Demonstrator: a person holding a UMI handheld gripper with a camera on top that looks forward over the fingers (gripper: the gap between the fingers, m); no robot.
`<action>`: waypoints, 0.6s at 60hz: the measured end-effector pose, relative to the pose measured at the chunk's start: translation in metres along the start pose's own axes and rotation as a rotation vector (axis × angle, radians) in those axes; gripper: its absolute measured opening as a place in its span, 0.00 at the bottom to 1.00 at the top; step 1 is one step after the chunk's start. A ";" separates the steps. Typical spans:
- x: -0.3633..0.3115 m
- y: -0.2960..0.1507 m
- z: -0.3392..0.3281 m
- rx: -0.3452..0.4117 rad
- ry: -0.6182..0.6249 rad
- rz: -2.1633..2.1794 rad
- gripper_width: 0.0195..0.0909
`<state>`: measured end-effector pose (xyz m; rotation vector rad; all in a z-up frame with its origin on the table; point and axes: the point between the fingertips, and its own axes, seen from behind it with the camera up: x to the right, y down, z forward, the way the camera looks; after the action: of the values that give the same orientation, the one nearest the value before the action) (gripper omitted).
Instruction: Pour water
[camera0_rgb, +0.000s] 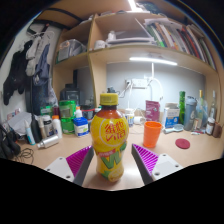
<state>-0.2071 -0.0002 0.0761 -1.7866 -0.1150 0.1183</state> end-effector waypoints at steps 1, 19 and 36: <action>0.000 0.001 0.005 -0.005 -0.004 -0.007 0.93; -0.009 0.003 0.042 -0.038 -0.037 -0.053 0.13; -0.024 -0.066 0.061 -0.116 -0.212 0.487 0.13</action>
<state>-0.2402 0.0701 0.1281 -1.8838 0.1676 0.6618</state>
